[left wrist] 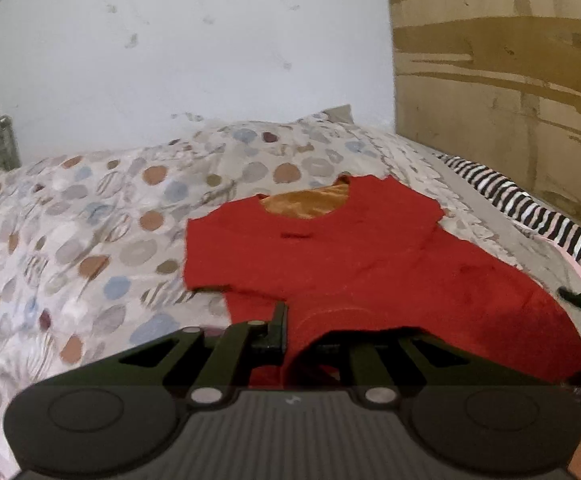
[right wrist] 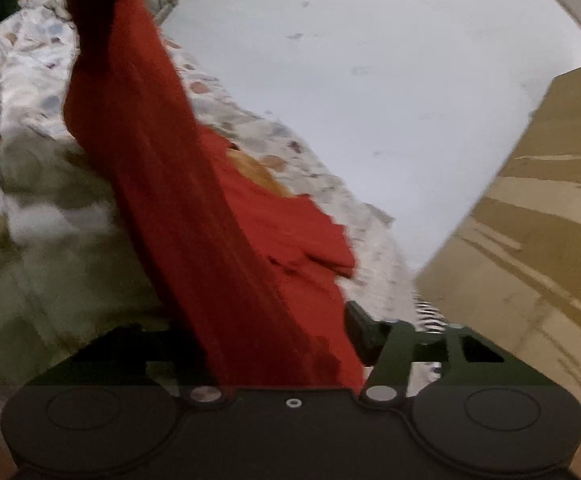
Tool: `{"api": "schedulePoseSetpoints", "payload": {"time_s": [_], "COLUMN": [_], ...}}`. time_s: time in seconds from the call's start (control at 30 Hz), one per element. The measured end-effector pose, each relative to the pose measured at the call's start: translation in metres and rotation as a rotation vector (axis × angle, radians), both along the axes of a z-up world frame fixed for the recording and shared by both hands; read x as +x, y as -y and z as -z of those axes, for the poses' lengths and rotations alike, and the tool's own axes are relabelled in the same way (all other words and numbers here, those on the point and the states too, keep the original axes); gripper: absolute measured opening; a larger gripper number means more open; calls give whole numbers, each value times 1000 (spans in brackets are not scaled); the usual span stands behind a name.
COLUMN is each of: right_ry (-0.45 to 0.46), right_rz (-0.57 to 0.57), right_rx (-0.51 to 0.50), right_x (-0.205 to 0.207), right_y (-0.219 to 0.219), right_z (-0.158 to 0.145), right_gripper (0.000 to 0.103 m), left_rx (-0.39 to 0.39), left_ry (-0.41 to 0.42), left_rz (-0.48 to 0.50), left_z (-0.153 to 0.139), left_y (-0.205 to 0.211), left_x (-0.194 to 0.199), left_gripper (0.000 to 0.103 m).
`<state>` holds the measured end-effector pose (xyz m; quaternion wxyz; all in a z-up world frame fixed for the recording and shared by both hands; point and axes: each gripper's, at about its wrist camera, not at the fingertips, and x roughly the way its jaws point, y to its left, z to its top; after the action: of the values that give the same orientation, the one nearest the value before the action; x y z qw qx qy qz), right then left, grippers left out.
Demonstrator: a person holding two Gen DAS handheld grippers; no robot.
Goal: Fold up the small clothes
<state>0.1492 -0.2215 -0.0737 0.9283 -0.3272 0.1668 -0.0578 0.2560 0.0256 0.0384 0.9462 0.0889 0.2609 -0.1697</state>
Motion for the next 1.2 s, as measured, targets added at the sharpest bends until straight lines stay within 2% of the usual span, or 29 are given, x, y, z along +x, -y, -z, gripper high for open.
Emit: {"api": "schedulePoseSetpoints", "payload": {"time_s": [0.03,0.07,0.17,0.27,0.3,0.5,0.7,0.8,0.97,1.13,1.2], "right_ry": [-1,-12,-19,6,13,81,173,230,258,264,246], "right_rz": [5,9,-9,-39,-44,-69,-138,-162,-215,-208,-204], "right_rx": [-8,-9,-9,-19,-20,-34,-28,-13,-22,-5,12], "right_x": [-6,-11,-27,-40,-43,-74,-132,-154,-178,-174,-163], "right_y": [8,15,26,29,30,30,29,31,30,35,36], "right_z": [0,-1,-7,-18,-22,-46,-89,-110,-131,-135,-132], "right_gripper": [37,17,6,5,5,5,5,5,5,5,6], "left_rx": [-9,-18,-8,122,137,84,90,72,30,123,138], "left_ry": [4,13,81,230,256,321,396,405,390,391,376], "left_rz": [-13,-25,-34,-49,-53,-86,-87,-92,-92,-84,-71], "left_z": [3,7,18,33,36,21,-9,-23,-52,-46,-44], "left_y": [-4,-8,-14,-6,-5,-12,-20,-25,-32,-21,-18], "left_x": [-7,-15,-45,-82,-91,-140,-198,-217,-234,-216,-203], "left_gripper": [8,8,7,7,7,7,7,7,7,7,7]}}
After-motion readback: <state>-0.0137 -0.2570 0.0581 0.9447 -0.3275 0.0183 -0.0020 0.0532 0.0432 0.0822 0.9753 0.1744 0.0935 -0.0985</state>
